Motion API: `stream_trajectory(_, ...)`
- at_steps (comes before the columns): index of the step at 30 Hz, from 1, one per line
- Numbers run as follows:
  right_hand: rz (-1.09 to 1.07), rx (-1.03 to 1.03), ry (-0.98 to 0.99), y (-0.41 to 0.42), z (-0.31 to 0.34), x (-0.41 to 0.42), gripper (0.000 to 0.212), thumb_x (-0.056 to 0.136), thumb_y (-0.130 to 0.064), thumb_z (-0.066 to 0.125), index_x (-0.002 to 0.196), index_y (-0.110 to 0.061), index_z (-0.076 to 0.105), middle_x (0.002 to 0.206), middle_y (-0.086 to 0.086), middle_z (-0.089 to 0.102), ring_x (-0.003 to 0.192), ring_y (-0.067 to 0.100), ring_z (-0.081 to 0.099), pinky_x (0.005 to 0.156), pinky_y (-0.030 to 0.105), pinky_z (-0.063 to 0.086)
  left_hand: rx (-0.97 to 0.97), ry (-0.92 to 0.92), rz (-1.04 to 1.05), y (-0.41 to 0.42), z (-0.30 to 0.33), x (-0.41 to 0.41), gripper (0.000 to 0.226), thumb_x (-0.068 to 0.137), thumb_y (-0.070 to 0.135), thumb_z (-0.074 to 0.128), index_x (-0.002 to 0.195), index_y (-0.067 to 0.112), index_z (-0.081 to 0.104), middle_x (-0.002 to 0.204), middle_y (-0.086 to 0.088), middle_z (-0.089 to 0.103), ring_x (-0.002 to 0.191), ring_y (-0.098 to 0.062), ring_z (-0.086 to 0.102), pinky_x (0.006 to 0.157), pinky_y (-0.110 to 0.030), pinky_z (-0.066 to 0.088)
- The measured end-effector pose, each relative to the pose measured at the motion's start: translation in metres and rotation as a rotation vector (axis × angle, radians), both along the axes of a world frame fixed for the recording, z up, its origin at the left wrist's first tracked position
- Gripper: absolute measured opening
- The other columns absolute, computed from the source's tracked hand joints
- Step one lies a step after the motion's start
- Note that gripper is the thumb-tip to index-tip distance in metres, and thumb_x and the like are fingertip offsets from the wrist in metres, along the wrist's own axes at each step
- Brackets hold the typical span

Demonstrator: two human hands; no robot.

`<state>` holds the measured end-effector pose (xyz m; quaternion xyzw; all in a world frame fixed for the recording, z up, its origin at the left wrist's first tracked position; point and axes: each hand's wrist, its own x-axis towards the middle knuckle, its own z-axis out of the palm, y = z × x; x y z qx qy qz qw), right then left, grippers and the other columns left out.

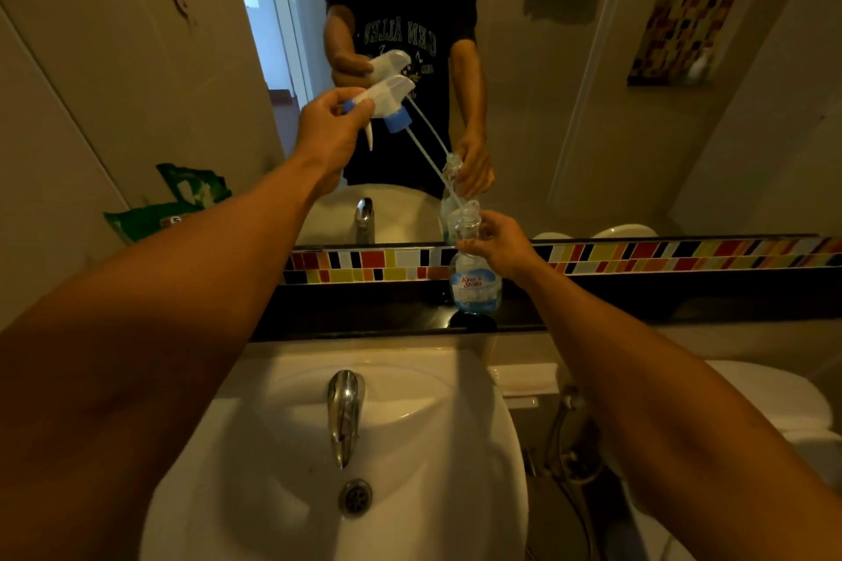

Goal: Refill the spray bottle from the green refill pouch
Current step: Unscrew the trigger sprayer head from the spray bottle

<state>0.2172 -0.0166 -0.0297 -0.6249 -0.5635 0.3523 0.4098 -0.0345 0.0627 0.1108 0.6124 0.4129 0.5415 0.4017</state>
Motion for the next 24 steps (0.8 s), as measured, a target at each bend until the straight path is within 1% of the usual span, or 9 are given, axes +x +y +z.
stream_trajectory(3, -0.036, 0.007, -0.020, -0.002, 0.002, 0.006, 0.046, 0.089, -0.007, 0.079, 0.131, -0.016, 0.061, 0.117, 0.009, 0.072, 0.109, 0.027, 0.070, 0.100, 0.048, 0.057, -0.012, -0.018, 0.029, 0.000, 0.001, -0.013, 0.021, 0.095, 0.024, 0.064, 0.115, 0.021, 0.063, 0.097, 0.003, 0.061, 0.083, -0.006, 0.057, 0.061, -0.014, 0.048)
stream_trajectory(7, -0.054, -0.004, -0.025, -0.005, 0.008, 0.011, 0.049, 0.090, -0.007, 0.078, 0.135, -0.013, 0.060, 0.114, 0.006, 0.071, 0.110, 0.027, 0.070, 0.101, 0.048, 0.056, -0.067, -0.066, 0.045, -0.001, -0.007, -0.026, 0.029, 0.097, 0.022, 0.061, 0.124, 0.010, 0.065, 0.089, 0.002, 0.061, 0.080, -0.008, 0.057, 0.069, -0.021, 0.050)
stream_trajectory(9, -0.063, -0.005, -0.024, -0.006, 0.008, 0.013, 0.053, 0.089, -0.009, 0.080, 0.138, -0.012, 0.059, 0.119, 0.008, 0.072, 0.111, 0.027, 0.070, 0.102, 0.049, 0.056, -0.113, -0.109, 0.049, -0.001, -0.013, -0.032, 0.032, 0.099, 0.022, 0.060, 0.127, 0.008, 0.063, 0.090, 0.001, 0.061, 0.079, -0.008, 0.057, 0.068, -0.021, 0.049)
stream_trajectory(10, -0.071, -0.005, -0.022, -0.006, 0.008, 0.014, 0.057, 0.089, -0.010, 0.080, 0.141, -0.011, 0.057, 0.122, 0.010, 0.071, 0.112, 0.026, 0.069, 0.101, 0.048, 0.057, -0.135, -0.131, 0.059, -0.002, -0.017, -0.035, 0.033, 0.099, 0.022, 0.060, 0.128, 0.007, 0.062, 0.091, 0.001, 0.061, 0.079, -0.007, 0.057, 0.065, -0.019, 0.049)
stream_trajectory(12, -0.073, 0.003, -0.021, -0.011, 0.011, 0.014, 0.059, 0.090, -0.010, 0.079, 0.144, -0.009, 0.055, 0.127, 0.010, 0.069, 0.114, 0.025, 0.067, 0.092, 0.039, 0.058, -0.178, -0.171, 0.083, -0.002, -0.025, -0.040, 0.034, 0.099, 0.021, 0.061, 0.129, 0.006, 0.062, 0.090, 0.000, 0.061, 0.075, -0.006, 0.057, 0.061, -0.017, 0.049)
stream_trajectory(14, -0.072, 0.017, -0.012, -0.015, 0.013, 0.013, 0.054, 0.091, -0.009, 0.077, 0.141, -0.010, 0.056, 0.126, 0.009, 0.069, 0.113, 0.024, 0.066, 0.087, 0.034, 0.056, -0.219, -0.204, 0.106, -0.004, -0.035, -0.045, 0.032, 0.098, 0.021, 0.061, 0.126, 0.004, 0.063, 0.087, 0.000, 0.061, 0.072, -0.006, 0.056, 0.060, -0.016, 0.049)
stream_trajectory(17, -0.070, 0.040, 0.018, -0.019, 0.012, 0.012, 0.048, 0.091, -0.008, 0.076, 0.136, -0.011, 0.059, 0.124, 0.010, 0.070, 0.114, 0.027, 0.067, 0.097, 0.045, 0.056, -0.322, -0.268, 0.138, -0.005, -0.049, -0.049, 0.024, 0.099, 0.020, 0.060, 0.117, 0.006, 0.066, 0.083, -0.001, 0.060, 0.068, -0.006, 0.055, 0.061, -0.019, 0.050)
stream_trajectory(20, -0.067, 0.059, 0.053, -0.019, 0.009, 0.012, 0.038, 0.091, -0.008, 0.077, 0.124, -0.019, 0.063, 0.118, 0.006, 0.071, 0.112, 0.025, 0.068, 0.098, 0.046, 0.056, -0.445, -0.356, 0.147, -0.010, -0.065, -0.051, 0.016, 0.100, 0.019, 0.057, 0.105, 0.007, 0.066, 0.077, -0.002, 0.059, 0.063, -0.006, 0.054, 0.061, -0.020, 0.048)
stream_trajectory(24, -0.059, 0.056, 0.085, -0.020, 0.007, 0.006, 0.036, 0.092, -0.008, 0.076, 0.123, -0.021, 0.063, 0.109, -0.004, 0.070, 0.102, 0.012, 0.067, 0.097, 0.044, 0.056, -0.610, -0.511, 0.179, -0.018, -0.093, -0.053, 0.016, 0.099, 0.019, 0.059, 0.109, 0.008, 0.065, 0.086, -0.003, 0.065, 0.068, -0.007, 0.060, 0.062, -0.020, 0.052)
